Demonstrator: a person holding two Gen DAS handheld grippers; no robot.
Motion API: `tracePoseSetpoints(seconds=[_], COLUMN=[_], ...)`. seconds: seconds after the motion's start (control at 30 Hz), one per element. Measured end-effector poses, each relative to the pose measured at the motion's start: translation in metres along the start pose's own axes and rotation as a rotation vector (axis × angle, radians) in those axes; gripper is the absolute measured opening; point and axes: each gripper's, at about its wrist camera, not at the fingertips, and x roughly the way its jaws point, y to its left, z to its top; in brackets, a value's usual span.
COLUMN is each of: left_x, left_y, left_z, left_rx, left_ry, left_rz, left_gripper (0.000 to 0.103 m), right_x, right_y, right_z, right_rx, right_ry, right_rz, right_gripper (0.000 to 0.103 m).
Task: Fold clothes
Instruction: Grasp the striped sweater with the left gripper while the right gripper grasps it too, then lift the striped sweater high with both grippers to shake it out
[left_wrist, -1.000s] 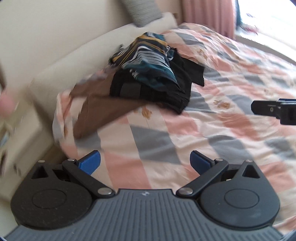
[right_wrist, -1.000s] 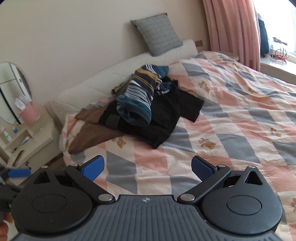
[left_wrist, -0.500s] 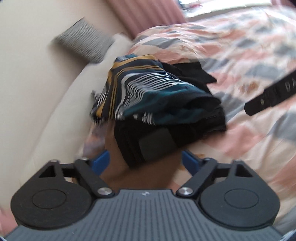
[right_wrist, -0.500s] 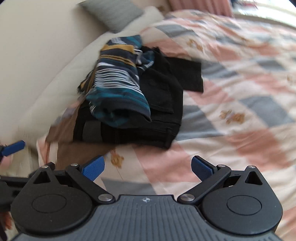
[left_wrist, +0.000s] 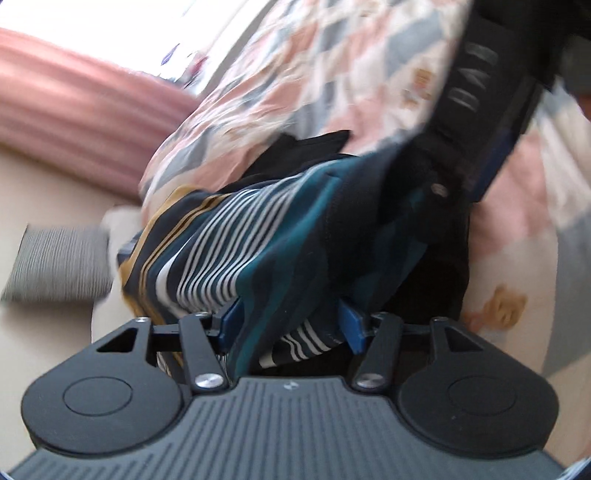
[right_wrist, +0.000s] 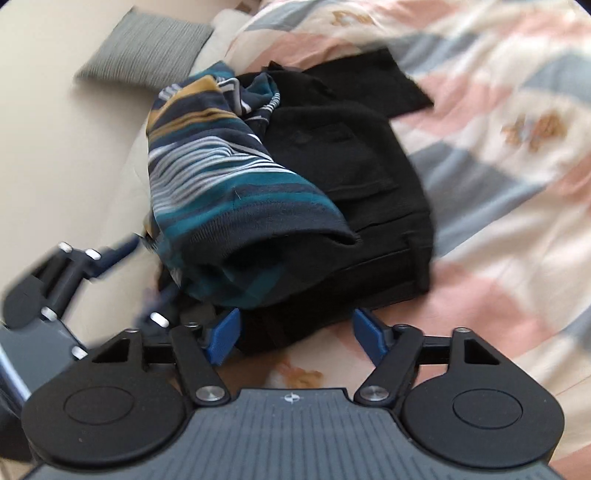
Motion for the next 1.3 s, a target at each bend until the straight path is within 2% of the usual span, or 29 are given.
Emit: tracePoseSetpoints(seconds=[0.07,0.1,0.13,0.17,0.2,0.3,0.37,0.4,0.5,0.57,0.67,0.73,0.77,0.8,0.9,1.07,1.2,1.3], left_x=[0.007,0.010,0.011,0.011,0.012,0.016,0.030,0.036,0.052,0.057,0.059,0.052,0.046,0.039,0.011,-0.052,-0.116,-0.174], left_y=[0.001,0.003,0.010,0.019,0.027,0.050,0.048,0.040,0.020,0.021,0.041,0.060,0.069,0.080,0.121,0.184,0.207,0.206], left_z=[-0.004,-0.005,-0.005,-0.004,-0.004,-0.006,-0.007,-0.009,-0.015,-0.017,-0.013,-0.009,-0.007,-0.005,0.005,0.022,0.048,0.075], left_rx=[0.055,0.074,0.054,0.023,-0.008,-0.100,-0.100,-0.070,0.018,0.008,-0.088,-0.164,-0.211,-0.265,-0.420,-0.659,-0.758,-0.754], left_ry=[-0.028,-0.045,-0.059,-0.072,-0.086,-0.106,-0.076,-0.071,-0.080,-0.088,-0.076,-0.082,-0.087,-0.097,-0.143,-0.249,-0.373,-0.474], left_rz=[0.003,0.014,0.018,0.020,0.021,0.037,0.008,0.009,0.053,0.052,-0.006,-0.021,-0.029,-0.032,0.013,0.175,0.273,0.332], left_gripper=[0.064,0.043,0.030,0.012,0.011,0.012,0.018,0.023,0.026,0.024,0.012,0.010,0.010,0.009,0.009,0.006,0.006,0.006], right_x=[0.009,0.014,0.016,0.017,0.018,0.013,0.013,0.017,0.027,0.029,0.032,0.034,0.031,0.027,-0.004,-0.089,-0.163,-0.221], right_y=[-0.002,-0.002,-0.002,-0.001,0.000,0.013,0.016,0.015,0.009,0.007,0.009,0.015,0.020,0.025,0.045,0.086,0.122,0.136], right_z=[0.001,0.001,0.002,0.004,0.005,0.012,0.016,0.016,0.010,0.007,0.011,0.018,0.023,0.028,0.047,0.078,0.069,0.058], right_rx=[0.057,0.085,0.092,0.094,0.097,0.026,0.015,0.027,0.071,0.099,0.070,0.004,-0.033,-0.071,-0.197,-0.426,-0.637,-0.716], right_ry=[-0.013,-0.020,-0.035,-0.051,-0.067,-0.121,-0.147,-0.137,-0.123,-0.131,-0.129,-0.116,-0.120,-0.128,-0.224,-0.479,-0.696,-0.835], right_rz=[0.016,0.024,0.036,0.049,0.061,0.055,0.049,0.061,0.065,0.068,0.064,0.048,0.032,0.014,-0.023,-0.061,-0.108,-0.141], right_gripper=[0.063,0.060,0.055,0.039,0.027,0.019,0.020,0.025,0.033,0.036,0.037,0.022,0.009,0.008,0.006,0.005,0.005,0.005])
